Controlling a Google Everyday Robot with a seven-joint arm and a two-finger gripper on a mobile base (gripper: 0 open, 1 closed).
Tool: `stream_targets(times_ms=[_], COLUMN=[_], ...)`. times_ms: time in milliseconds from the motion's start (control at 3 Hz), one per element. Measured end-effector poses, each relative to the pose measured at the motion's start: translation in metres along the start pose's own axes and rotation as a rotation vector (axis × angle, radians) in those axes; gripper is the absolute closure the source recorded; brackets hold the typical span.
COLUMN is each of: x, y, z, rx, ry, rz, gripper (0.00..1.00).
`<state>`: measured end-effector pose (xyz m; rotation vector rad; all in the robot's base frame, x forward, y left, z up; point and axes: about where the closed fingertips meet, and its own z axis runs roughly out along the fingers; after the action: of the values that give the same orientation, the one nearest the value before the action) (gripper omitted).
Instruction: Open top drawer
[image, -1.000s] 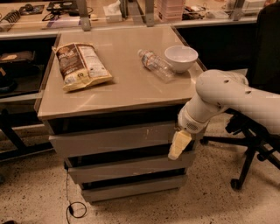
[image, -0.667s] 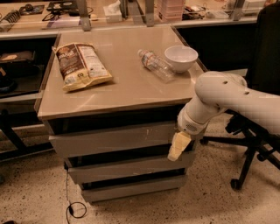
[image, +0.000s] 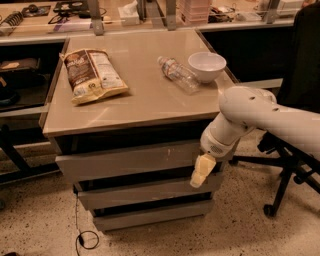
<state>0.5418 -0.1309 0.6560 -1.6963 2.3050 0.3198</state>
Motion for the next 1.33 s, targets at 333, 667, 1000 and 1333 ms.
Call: stream_targets(times_ms=[333, 667, 1000, 1333], x=[0.0010, 0.0010, 0.0010, 0.0010], y=[0.0029, 0.0029, 0.0029, 0.0029], z=[0.0007, 0.0007, 0.0008, 0.0008], rx=[-0.016, -0.016, -0.016, -0.016], ry=[-0.002, -0.002, -0.002, -0.002], rz=[0.017, 0.017, 0.017, 0.017], gripper=[0.19, 0.42, 0.66, 0.89])
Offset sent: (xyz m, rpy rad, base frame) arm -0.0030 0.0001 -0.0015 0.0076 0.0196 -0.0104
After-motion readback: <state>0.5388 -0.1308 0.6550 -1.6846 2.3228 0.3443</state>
